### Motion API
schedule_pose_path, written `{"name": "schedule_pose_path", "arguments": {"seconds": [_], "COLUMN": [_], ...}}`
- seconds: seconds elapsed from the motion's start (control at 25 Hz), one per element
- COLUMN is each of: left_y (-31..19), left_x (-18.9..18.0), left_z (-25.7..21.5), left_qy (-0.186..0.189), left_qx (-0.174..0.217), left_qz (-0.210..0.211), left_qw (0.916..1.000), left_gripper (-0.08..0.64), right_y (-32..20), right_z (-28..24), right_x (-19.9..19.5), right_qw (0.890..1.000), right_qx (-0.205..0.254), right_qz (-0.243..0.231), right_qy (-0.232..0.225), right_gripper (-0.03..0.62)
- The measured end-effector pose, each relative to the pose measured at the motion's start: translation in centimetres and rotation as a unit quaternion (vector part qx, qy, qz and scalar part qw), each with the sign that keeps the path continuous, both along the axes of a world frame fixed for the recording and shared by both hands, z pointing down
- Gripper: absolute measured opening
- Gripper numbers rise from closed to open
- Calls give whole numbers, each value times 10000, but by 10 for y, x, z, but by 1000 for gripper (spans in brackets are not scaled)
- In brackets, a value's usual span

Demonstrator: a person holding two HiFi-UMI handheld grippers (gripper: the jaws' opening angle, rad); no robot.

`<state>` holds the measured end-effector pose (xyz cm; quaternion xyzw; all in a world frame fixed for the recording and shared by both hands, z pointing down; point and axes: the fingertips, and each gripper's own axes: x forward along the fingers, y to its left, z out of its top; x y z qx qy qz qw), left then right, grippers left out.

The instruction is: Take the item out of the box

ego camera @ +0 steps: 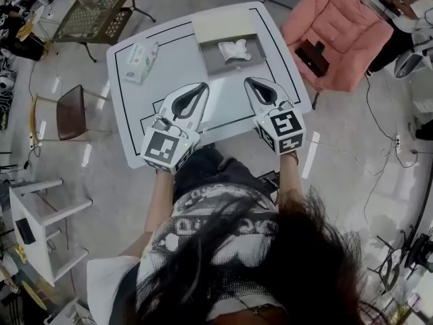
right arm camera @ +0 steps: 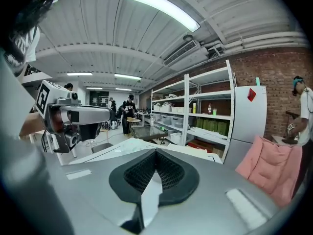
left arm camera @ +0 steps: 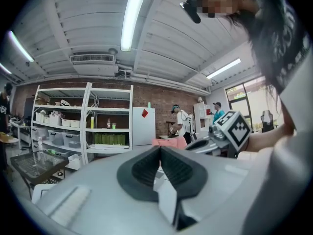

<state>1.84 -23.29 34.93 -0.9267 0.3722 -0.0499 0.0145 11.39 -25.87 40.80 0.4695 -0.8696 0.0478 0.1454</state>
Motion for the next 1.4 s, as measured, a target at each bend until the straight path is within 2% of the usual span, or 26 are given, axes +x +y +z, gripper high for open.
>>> {"name": "schedule_pose_path", "arguments": {"seconds": [0.44,0.76,0.92,1.12,1.4], "left_y": [-56,-80,-88,-96,-103], "left_x": [-40,-52,-58,-66,-85], "left_z": [17,22,27,33,38], "left_qy": [-32,-25,-14,-26,-51], "left_qx": [-222,-314,-375,-448,-528], "left_qz": [-86,-137,-187,-317,-560], "left_qw": [9997,9994,9991,9985,9970], "left_gripper": [0,0,0,0,0], "right_y": [-94,-162,-189,-212,-229], "right_z": [40,93,128,178,225], "right_x": [-9,0,1,2,-3], "right_qw": [9959,9814,9687,9439,9172], "right_qx": [-314,-936,-1378,-1991,-2643], "right_qz": [-185,-550,-764,-1090,-1273], "right_qy": [825,1585,1918,2398,2696], "right_gripper": [5,53,75,103,115]}}
